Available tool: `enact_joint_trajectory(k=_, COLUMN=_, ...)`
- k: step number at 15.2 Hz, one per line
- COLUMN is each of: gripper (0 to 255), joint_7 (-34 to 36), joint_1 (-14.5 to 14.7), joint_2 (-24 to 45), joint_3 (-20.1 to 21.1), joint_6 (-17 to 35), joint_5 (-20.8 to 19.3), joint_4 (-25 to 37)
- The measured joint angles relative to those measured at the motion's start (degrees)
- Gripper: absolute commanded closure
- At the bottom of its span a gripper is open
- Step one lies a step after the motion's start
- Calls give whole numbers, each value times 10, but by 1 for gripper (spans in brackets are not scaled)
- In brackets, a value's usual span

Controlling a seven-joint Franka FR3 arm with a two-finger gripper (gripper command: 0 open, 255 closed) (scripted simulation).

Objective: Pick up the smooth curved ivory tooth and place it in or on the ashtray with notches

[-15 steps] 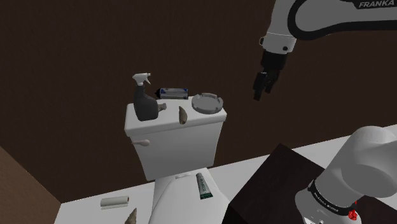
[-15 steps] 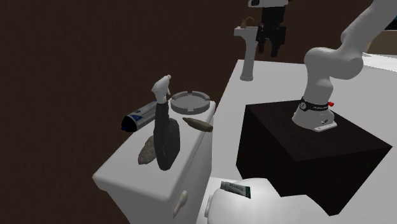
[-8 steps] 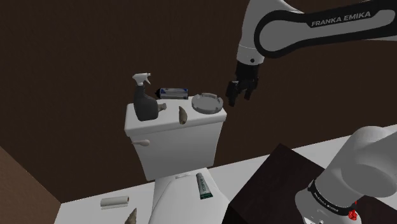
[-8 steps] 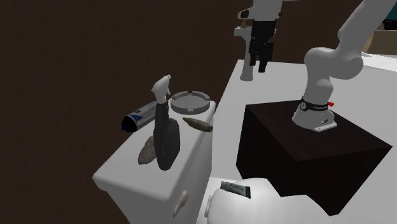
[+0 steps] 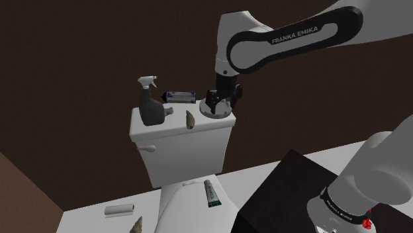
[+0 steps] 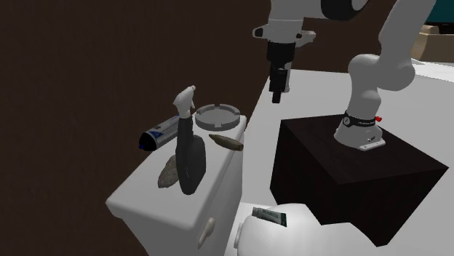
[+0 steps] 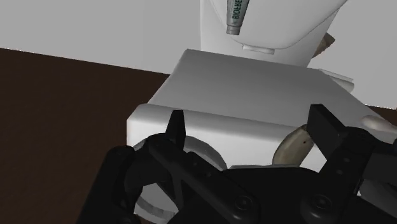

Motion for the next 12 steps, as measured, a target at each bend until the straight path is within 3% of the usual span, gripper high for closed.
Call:
enact_joint_trajectory(k=6, gripper=0, joint_7=128, joint_1=7, joint_2=143, joint_3=22, joint_6=34, joint_5=-63, joint_4=102)
enact_joint_trajectory(k=12, gripper=0, joint_7=232, joint_1=34, joint_2=287, joint_3=10, joint_6=21, joint_5=-124, joint_4=248)
